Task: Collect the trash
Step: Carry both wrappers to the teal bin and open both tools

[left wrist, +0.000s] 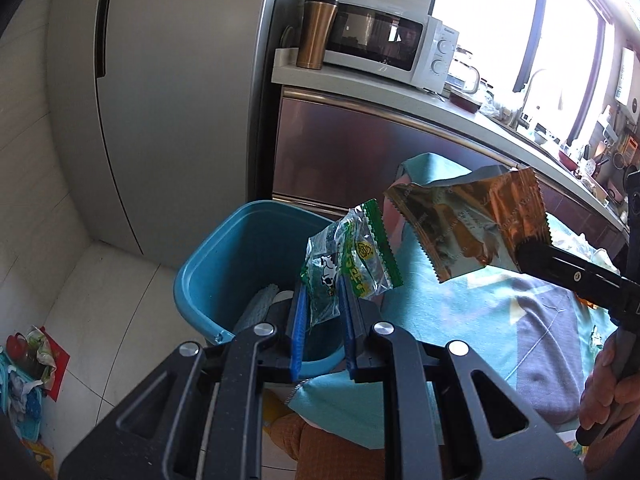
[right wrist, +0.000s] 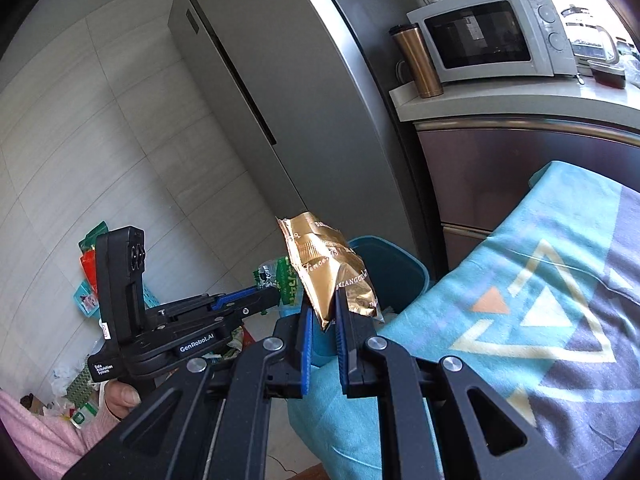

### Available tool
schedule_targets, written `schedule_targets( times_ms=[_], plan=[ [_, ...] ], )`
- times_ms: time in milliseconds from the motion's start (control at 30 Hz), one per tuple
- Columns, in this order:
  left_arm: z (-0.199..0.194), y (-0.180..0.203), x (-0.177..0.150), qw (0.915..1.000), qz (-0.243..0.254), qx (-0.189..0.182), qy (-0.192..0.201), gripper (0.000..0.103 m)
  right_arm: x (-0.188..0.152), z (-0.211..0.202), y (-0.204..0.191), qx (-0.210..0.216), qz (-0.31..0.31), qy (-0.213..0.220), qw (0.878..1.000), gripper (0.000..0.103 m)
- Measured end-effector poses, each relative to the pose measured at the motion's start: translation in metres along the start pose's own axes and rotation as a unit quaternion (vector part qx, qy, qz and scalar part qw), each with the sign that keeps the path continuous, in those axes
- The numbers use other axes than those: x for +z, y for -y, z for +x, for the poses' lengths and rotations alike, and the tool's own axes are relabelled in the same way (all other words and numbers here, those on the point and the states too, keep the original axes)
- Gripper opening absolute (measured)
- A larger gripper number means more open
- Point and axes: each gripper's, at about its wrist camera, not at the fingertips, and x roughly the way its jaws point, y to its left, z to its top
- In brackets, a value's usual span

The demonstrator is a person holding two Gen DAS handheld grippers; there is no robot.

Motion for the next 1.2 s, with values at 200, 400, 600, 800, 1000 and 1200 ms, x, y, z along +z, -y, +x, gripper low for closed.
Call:
schedule_targets(
  times_ms=[200, 400, 600, 800, 1000, 1200],
  plan=[
    [0.005, -0.001, -0.002, 0.9999, -0.002, 0.013, -0.001, 0.016, 0.006, 0.022, -0.003, 0.007, -0.003, -0.012, 1.000, 0.009],
    [0.015, -0.006, -0.002, 0.9996, -0.009, 0.027, -0.002, 0.017, 0.009, 0.044, -0.001, 0.012, -0.001, -0.029, 1.000, 0.009],
    [0.036, -0.019, -0.002, 0.9988, -0.021, 0.043, -0.011, 0.017, 0.015, 0.075, 0.003, 0.006, -0.001, -0.054, 0.999, 0.009],
    [0.060, -0.033, -0.001, 0.9976, -0.033, 0.053, -0.030, 0.017, 0.017, 0.106, 0.008, -0.007, 0.003, -0.090, 0.996, 0.010],
    [0.089, -0.040, -0.003, 0.9969, -0.039, 0.041, -0.055, 0.017, 0.008, 0.132, 0.008, -0.055, -0.016, -0.130, 0.990, 0.010],
    [0.103, -0.039, -0.006, 0.9963, -0.046, 0.037, -0.063, 0.017, -0.001, 0.133, 0.014, -0.068, -0.008, -0.137, 0.988, 0.017]
  ],
)
